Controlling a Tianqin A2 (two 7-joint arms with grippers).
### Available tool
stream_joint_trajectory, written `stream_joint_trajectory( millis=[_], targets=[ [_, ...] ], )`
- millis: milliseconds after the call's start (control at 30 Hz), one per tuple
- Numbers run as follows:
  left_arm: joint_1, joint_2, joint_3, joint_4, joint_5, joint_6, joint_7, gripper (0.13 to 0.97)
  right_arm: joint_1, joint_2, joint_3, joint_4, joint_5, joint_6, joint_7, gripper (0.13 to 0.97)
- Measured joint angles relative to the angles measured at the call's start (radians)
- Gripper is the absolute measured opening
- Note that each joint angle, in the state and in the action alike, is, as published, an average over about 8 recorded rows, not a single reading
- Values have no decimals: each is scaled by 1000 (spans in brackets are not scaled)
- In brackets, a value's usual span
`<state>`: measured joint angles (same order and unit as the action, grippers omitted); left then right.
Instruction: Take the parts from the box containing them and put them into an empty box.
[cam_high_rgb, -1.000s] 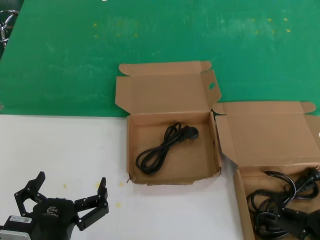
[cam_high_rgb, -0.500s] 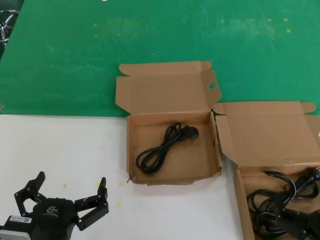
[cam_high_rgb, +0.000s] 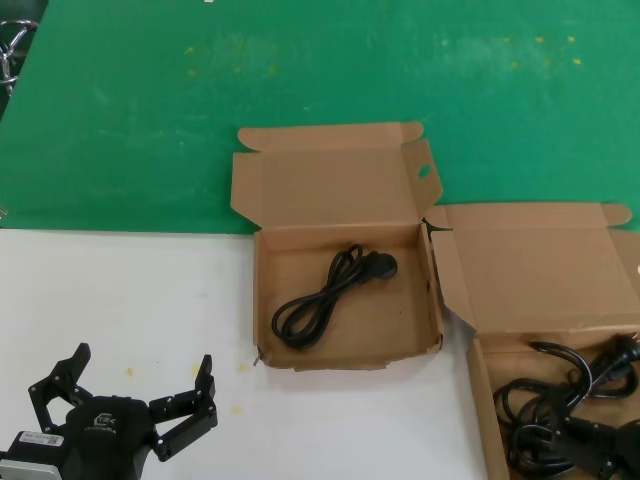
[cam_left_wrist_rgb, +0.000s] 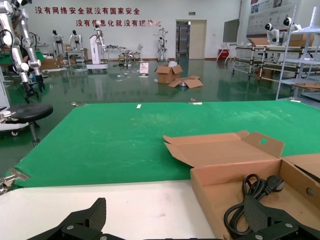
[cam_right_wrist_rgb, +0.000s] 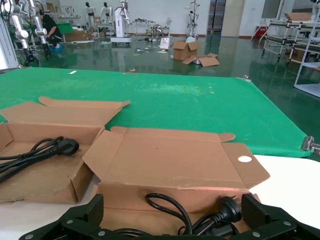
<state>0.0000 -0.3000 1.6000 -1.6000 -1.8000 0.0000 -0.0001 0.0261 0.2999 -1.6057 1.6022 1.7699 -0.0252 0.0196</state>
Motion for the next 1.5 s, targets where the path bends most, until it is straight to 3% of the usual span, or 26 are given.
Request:
stream_joint_trajectory(
  millis=[1500],
  targets=[
    [0, 0, 0, 0, 0, 0, 0, 966, 0, 0, 0, 0, 0, 0, 0, 966]
  ],
)
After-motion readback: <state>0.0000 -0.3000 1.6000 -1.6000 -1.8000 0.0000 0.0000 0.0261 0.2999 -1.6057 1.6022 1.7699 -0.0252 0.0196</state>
